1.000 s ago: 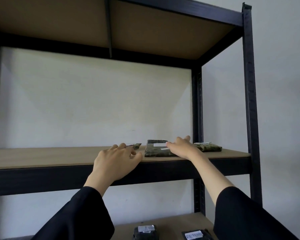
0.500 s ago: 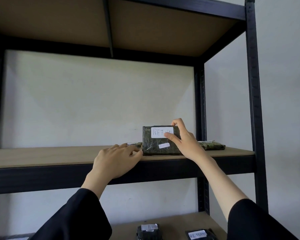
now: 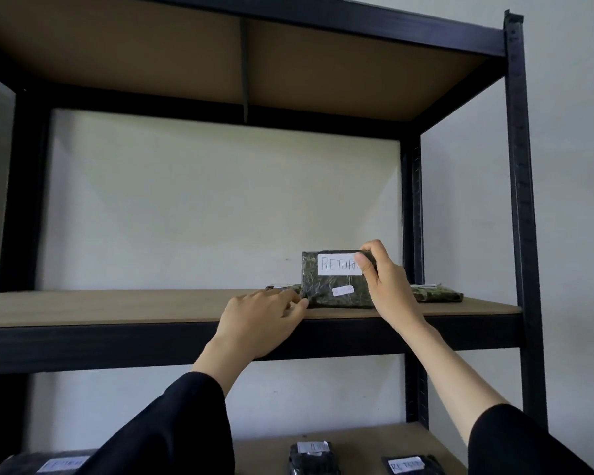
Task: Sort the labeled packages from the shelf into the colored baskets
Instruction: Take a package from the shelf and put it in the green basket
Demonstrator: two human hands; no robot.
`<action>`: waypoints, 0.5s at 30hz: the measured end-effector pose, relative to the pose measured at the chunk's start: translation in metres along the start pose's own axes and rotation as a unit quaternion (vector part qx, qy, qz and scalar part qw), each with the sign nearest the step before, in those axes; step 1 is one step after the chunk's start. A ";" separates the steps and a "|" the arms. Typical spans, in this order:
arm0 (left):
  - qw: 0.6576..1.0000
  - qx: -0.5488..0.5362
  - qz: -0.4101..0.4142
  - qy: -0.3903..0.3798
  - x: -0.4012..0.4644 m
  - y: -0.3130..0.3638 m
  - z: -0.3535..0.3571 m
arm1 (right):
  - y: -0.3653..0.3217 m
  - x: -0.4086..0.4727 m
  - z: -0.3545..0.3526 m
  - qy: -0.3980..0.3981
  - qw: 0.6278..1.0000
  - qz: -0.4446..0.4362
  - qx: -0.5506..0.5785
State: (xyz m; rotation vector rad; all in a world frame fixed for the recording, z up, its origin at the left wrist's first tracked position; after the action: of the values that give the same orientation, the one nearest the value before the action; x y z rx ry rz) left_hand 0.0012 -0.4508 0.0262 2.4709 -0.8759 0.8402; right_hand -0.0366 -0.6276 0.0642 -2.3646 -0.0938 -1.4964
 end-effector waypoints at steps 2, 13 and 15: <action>1.000 0.000 0.008 0.024 -0.009 -0.007 -0.008 | -0.021 -0.005 -0.002 0.021 1.000 -0.006 0.008; 0.980 0.085 0.013 0.178 -0.168 -0.160 -0.150 | -0.242 -0.048 0.051 0.034 0.982 -0.035 0.184; 0.980 0.093 -0.027 0.175 -0.205 -0.198 -0.179 | -0.289 -0.073 0.071 0.024 0.976 -0.040 0.213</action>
State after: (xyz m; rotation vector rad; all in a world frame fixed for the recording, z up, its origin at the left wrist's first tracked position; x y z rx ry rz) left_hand -0.0683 -0.1230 -0.0036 2.3788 -0.6261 1.3384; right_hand -0.0755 -0.3246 0.0434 -1.9993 -0.4569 -1.4012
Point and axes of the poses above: each hand's wrist, its own x-axis towards the middle knuckle, its own z-axis out of the palm, y = z × x, the point moved 9 cm from there along x, towards the middle knuckle, and after that the axes turned 11 degrees about -x, right-handed, at the moved point
